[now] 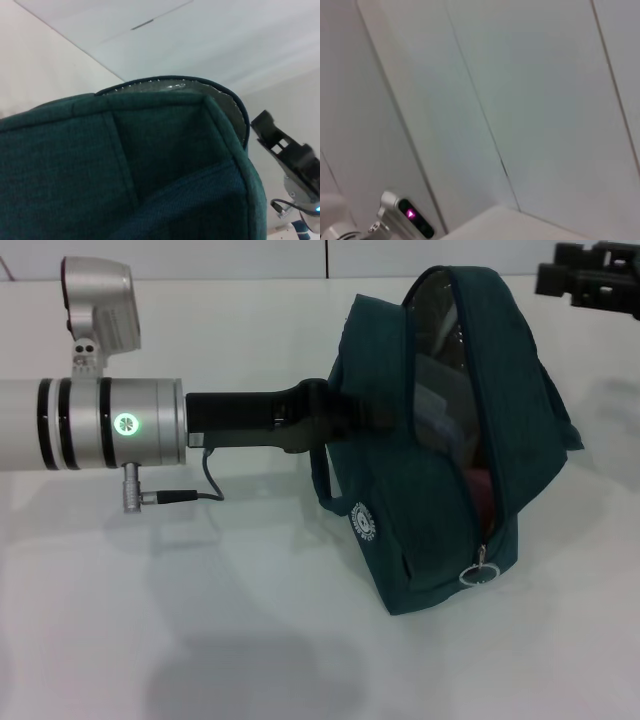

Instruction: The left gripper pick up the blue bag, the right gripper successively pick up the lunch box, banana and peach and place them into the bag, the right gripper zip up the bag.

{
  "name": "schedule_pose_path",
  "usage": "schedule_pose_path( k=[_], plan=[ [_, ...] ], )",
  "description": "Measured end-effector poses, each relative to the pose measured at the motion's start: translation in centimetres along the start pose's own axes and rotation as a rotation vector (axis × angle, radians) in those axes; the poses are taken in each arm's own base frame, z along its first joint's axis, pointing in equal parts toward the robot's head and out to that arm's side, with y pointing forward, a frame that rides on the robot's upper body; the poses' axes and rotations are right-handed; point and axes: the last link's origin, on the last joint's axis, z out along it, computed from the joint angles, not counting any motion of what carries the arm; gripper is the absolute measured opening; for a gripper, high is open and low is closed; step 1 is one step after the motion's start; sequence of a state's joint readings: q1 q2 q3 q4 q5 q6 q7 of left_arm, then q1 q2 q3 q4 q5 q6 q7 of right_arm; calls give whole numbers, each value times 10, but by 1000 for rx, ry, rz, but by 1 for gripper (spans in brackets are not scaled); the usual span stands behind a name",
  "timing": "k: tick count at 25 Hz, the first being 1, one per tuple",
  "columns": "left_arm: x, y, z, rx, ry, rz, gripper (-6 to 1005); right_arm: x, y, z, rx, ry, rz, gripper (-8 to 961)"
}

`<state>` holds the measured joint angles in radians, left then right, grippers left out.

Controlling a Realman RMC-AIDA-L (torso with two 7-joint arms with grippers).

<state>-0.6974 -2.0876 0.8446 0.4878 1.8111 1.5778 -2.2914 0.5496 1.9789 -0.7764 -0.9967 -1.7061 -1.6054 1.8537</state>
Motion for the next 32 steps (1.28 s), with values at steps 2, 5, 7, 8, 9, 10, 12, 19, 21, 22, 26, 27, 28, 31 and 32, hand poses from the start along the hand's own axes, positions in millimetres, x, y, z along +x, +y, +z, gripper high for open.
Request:
schedule_pose_path(
  k=[2,5,7,8,9,10,12,19,21,22,26,27,28,31,32],
  plan=[
    [0,0,0,1,3,-3,41,2,1,-5,-4,-6,-2,537],
    [0,0,-1,-1,6,-5,41,9,2,-12,-5,12,-7,599],
    [0,0,-1,-6,12,-7,41,16,7,-17,-26,26,-28,640],
    [1,0,-1,-9,16,-8,40,20,11,-19,-52,32,-50,660],
    [1,0,-1,-11,19,-9,40,23,15,-22,-72,33,-68,681],
    [1,0,-1,-13,22,-10,40,27,22,-25,-108,36,-101,681],
    [1,0,-2,-14,25,-12,40,37,36,-32,-184,42,-173,680],
    [-1,-2,-5,-19,44,-24,40,70,62,-55,-297,51,-303,679],
    [-2,-2,-6,-19,49,-27,40,78,66,-59,-317,79,-301,679],
    [-2,-2,-6,-20,50,-27,40,84,67,-61,-322,106,-291,679],
    [-1,-1,-6,-23,53,-22,40,109,64,-61,-308,232,-222,678],
    [0,-1,-5,-23,52,-21,40,113,63,-59,-304,241,-210,678],
    [0,-1,-5,-24,51,-20,40,120,61,-56,-298,249,-191,678],
    [0,0,-4,-26,50,-19,40,135,57,-45,-285,240,-158,677],
    [0,0,-4,-26,50,-19,41,139,55,-41,-281,235,-153,677]
  ],
)
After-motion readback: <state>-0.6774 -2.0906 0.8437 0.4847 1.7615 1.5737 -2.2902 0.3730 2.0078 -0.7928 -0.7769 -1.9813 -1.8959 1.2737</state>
